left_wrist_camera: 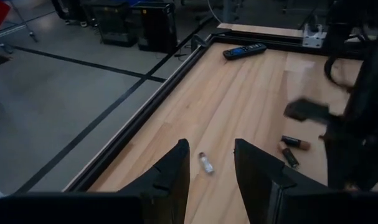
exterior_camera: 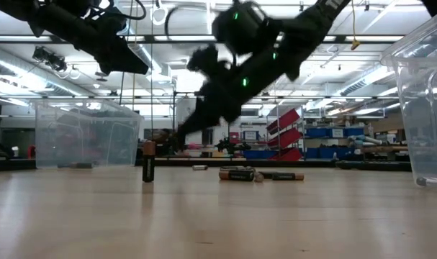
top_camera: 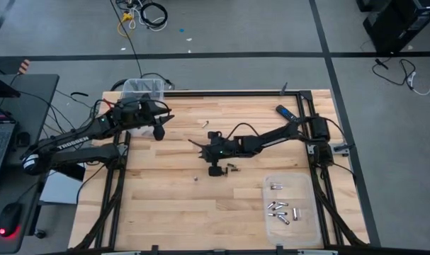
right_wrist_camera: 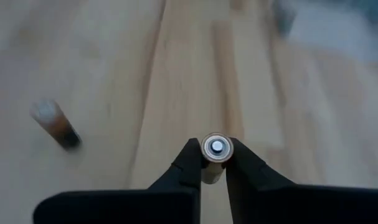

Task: Sort batteries
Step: Put the black and copper battery into the top transparent bin

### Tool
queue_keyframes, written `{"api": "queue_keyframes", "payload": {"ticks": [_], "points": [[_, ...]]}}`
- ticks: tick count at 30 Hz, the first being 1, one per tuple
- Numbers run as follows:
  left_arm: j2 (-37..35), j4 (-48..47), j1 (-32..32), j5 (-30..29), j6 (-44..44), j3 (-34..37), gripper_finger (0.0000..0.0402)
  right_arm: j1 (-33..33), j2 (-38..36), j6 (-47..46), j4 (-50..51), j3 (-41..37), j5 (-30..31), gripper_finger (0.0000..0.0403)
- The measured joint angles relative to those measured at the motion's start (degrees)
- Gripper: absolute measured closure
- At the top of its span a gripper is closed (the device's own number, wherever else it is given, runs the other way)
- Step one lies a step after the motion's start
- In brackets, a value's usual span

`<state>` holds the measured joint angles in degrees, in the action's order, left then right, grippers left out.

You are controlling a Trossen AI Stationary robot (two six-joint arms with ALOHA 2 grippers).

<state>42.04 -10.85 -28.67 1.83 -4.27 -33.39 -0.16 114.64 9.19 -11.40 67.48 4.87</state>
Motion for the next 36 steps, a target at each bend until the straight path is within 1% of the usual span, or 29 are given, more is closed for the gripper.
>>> {"api": "queue_keyframes", "payload": {"ticks": [4, 8, 10, 15, 17, 21, 25, 29, 32, 36], "points": [[0.0, 0.9, 1.3, 3.8, -1.1, 0.0, 0.0278, 0.0, -4.7, 1.7, -0.2, 0.0, 0.0, 0.0357], [0.0, 1.8, 3.8, 10.0, -3.4, 0.0, 0.0278, 0.1, -9.0, 5.1, -1.4, 0.0, -0.2, 0.0357], [0.0, 2.1, 5.3, 13.9, -5.6, 0.0, 0.0278, 0.2, -10.8, 7.0, -2.9, 0.0, -1.5, 0.0359], [0.1, 2.6, 9.0, 26.0, -10.3, 0.0, 0.0277, 1.5, -13.7, 12.1, -11.4, 0.0, -7.6, 0.0359], [0.6, 3.7, 10.6, 28.4, -10.4, 0.0, 0.0277, 2.1, -13.8, 14.4, -16.2, 0.0, -8.0, 0.0359], [2.9, 8.2, 13.2, 27.3, -9.5, 0.0, 0.0277, 3.1, -12.7, 18.3, -23.7, 0.0, -8.1, 0.0359], [6.9, 15.7, 14.8, 25.2, -6.9, 0.0, 0.0277, 3.2, -11.6, 19.2, -27.6, 0.0, -7.8, 0.0359], [10.4, 20.7, 16.4, 25.1, -6.6, 0.0, 0.0277, 3.2, -10.8, 19.3, -28.9, 0.0, -6.9, 0.0359], [12.4, 22.7, 17.4, 25.9, -6.9, 0.0, 0.0277, 3.2, -10.8, 19.4, -28.9, 0.0, -6.2, 0.0359], [13.3, 23.4, 18.1, 27.6, -6.9, 0.0, 0.0277, 3.1, -10.7, 19.6, -28.7, 0.0, -5.8, 0.0359]]}}
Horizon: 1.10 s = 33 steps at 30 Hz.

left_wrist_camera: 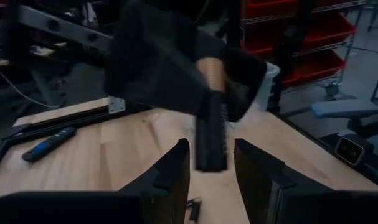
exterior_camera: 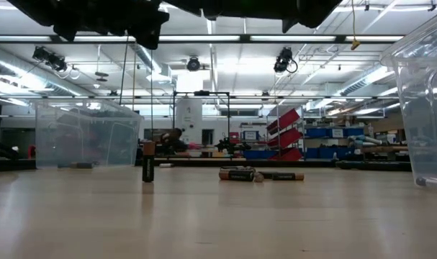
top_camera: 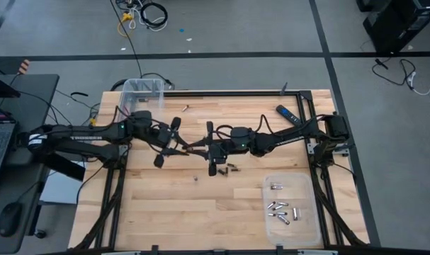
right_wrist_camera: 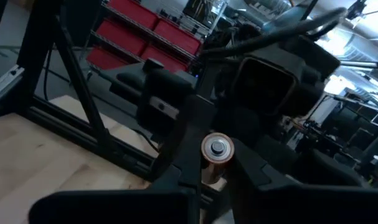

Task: Sort batteries
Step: Put the black and copper battery into the top transparent bin

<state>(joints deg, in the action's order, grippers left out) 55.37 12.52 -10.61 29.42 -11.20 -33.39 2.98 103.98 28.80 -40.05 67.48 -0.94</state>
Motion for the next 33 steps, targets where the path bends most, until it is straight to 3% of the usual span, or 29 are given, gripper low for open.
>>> {"api": "queue_keyframes", "payload": {"ticks": [16, 25, 30, 33], "points": [[-0.3, 2.5, 0.2, -1.7, 2.9, 0.0, 0.0281, 0.7, 0.0, 1.9, 1.2, 0.0, 3.9, 0.0359], [-0.3, 2.2, 0.3, -2.5, 2.8, 0.0, 0.0369, 0.8, 0.0, 1.8, 1.5, 0.0, 4.1, 0.0344], [-0.3, 1.8, 0.2, -3.2, 3.3, 0.0, 0.0370, 0.9, -0.1, 1.7, 2.6, 0.0, 4.6, 0.0329], [-0.4, 1.6, 0.3, -5.3, 4.4, 0.0, 0.0370, 1.6, -0.3, 0.9, 2.8, 0.0, 8.5, 0.0321]]}}
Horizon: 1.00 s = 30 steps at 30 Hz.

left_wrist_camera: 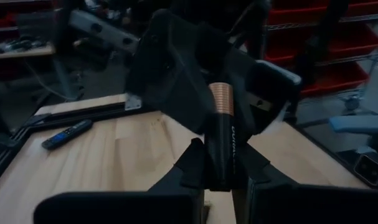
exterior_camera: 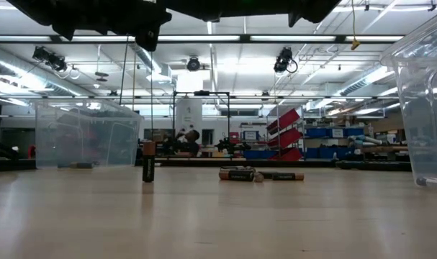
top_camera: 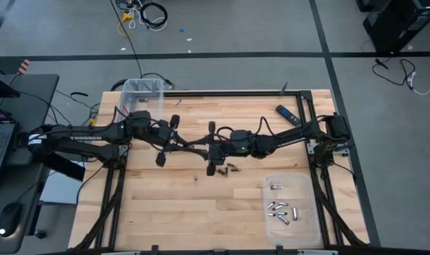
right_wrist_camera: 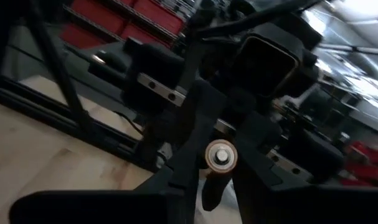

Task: Sort batteries
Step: Put the black and copper battery into the top transparent bin

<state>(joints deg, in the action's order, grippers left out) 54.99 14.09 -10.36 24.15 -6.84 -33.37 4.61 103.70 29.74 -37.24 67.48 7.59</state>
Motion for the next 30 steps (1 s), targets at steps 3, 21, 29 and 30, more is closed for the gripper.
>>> {"api": "queue_keyframes", "payload": {"ticks": [3, 21, 29, 30], "points": [[-0.8, -2.4, 0.0, -4.5, 0.2, 0.0, 0.0370, 1.3, -0.6, 0.4, 0.9, 0.0, 6.3, 0.0309], [-11.9, -49.0, -0.5, -50.4, 18.6, -11.3, 0.0368, 6.9, -5.0, 3.1, 9.0, 0.0, 35.6, 0.0283], [-11.4, -72.4, -8.2, -59.4, 32.1, -14.1, 0.0368, 6.6, -5.0, 0.6, 11.8, 0.0, 35.7, 0.0286], [-11.1, -74.5, -9.3, -59.5, 33.4, -14.1, 0.0368, 6.5, -5.0, 0.5, 11.8, 0.0, 35.7, 0.0286]]}}
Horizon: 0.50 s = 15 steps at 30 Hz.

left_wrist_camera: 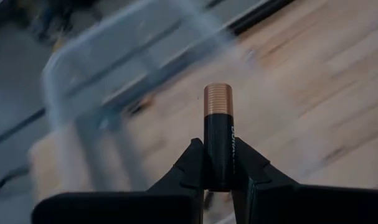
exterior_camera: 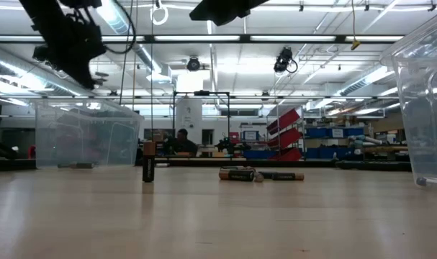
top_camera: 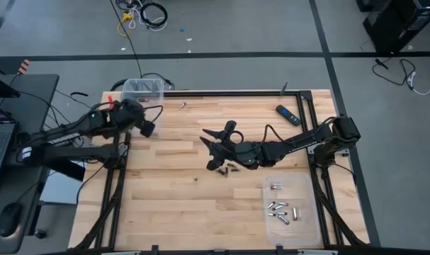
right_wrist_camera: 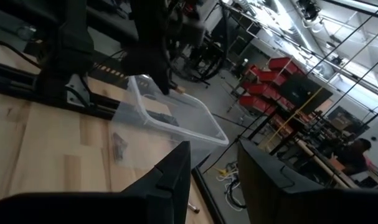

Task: Sort batteries
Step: Put the black and copper battery into the top transparent bin

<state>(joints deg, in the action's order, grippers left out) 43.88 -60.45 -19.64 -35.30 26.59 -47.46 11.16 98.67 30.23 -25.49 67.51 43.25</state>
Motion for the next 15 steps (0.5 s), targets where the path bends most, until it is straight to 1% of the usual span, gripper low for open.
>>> {"api": "queue_keyframes", "payload": {"ticks": [2, 4, 15], "points": [[0.3, -3.3, -1.8, 0.2, 1.9, 0.0, 0.0368, 0.0, 0.0, 0.0, 0.2, 0.0, 0.0, 0.0286], [0.5, -4.5, -3.0, 0.3, 2.1, 0.0, 0.0367, 0.0, 0.0, 0.0, 0.3, 0.0, 0.0, 0.0286], [0.7, -4.6, -5.6, -0.1, 0.8, 0.0, 0.0363, 0.0, 0.0, -0.7, 1.2, 0.0, 0.0, 0.0286]]}}
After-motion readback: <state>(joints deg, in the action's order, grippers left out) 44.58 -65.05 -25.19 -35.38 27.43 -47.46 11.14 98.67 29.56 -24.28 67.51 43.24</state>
